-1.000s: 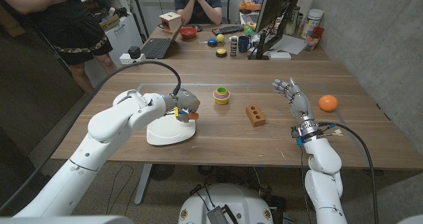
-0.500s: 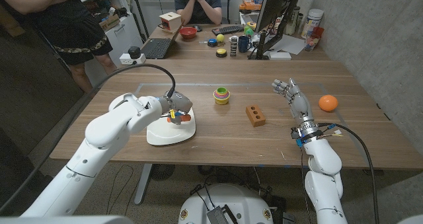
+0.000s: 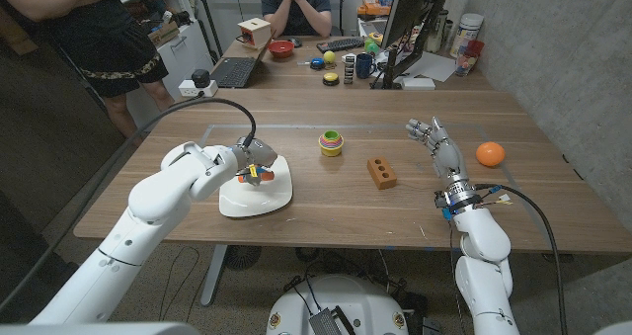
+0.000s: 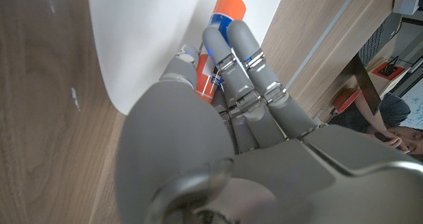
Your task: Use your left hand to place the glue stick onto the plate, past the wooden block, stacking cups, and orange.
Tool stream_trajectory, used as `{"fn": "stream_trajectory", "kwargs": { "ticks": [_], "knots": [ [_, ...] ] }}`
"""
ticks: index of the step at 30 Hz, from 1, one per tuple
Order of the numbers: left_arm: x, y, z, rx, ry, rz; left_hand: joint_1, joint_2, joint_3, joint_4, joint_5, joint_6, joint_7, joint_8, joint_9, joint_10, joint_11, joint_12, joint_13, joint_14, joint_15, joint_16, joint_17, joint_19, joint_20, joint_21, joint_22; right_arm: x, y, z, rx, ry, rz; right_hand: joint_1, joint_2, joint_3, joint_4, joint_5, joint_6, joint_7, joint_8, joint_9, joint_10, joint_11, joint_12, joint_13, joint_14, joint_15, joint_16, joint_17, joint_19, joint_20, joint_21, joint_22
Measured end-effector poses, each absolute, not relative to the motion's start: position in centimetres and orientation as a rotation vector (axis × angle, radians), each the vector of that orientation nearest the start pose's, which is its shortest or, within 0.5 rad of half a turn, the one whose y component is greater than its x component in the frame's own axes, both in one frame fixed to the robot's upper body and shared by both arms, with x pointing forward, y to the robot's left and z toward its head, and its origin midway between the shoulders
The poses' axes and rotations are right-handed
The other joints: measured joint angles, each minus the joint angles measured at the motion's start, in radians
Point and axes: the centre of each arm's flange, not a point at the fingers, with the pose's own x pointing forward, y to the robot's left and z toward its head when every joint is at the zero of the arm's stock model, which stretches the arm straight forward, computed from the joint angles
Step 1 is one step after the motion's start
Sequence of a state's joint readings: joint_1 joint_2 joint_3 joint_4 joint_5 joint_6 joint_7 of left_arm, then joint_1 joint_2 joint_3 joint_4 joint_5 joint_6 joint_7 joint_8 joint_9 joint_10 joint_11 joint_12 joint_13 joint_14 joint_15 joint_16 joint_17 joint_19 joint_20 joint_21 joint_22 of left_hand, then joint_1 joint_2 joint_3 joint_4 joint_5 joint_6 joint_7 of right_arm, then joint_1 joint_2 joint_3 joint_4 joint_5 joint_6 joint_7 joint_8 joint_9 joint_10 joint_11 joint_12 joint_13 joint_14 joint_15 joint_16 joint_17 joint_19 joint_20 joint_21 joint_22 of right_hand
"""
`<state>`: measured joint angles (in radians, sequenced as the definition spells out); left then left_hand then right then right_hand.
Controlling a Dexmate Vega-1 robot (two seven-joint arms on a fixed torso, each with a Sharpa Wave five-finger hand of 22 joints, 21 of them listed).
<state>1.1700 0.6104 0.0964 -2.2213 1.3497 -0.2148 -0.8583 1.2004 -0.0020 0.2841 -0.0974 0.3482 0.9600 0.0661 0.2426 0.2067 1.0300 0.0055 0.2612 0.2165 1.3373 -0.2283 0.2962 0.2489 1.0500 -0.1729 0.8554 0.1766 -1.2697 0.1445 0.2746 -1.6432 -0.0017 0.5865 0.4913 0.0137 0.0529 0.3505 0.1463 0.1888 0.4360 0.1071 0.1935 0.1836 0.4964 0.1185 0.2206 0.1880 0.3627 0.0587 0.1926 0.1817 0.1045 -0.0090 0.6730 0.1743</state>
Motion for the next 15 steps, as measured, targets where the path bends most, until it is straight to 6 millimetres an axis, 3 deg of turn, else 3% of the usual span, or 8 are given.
{"fn": "stream_trajectory", "kwargs": {
  "ticks": [15],
  "knots": [
    [50.8,23.1,-1.0,2.234,-0.198,-0.1,0.0,0.0,0.0,0.0,-0.004,0.0,0.0,-0.004,0.005,0.0,0.0,-0.003,0.005,0.0,0.0,0.0,0.0,0.0,0.0,0.0,0.0,51.8,-27.5,-9.8,-0.131,-0.919,0.143,0.0,0.0,0.0,0.0,0.0,0.0,0.0,0.0,0.0,0.0,0.0,0.0,0.0,0.0,0.0,0.0,0.0,0.004,0.004,-0.004,0.0]
  ]
}}
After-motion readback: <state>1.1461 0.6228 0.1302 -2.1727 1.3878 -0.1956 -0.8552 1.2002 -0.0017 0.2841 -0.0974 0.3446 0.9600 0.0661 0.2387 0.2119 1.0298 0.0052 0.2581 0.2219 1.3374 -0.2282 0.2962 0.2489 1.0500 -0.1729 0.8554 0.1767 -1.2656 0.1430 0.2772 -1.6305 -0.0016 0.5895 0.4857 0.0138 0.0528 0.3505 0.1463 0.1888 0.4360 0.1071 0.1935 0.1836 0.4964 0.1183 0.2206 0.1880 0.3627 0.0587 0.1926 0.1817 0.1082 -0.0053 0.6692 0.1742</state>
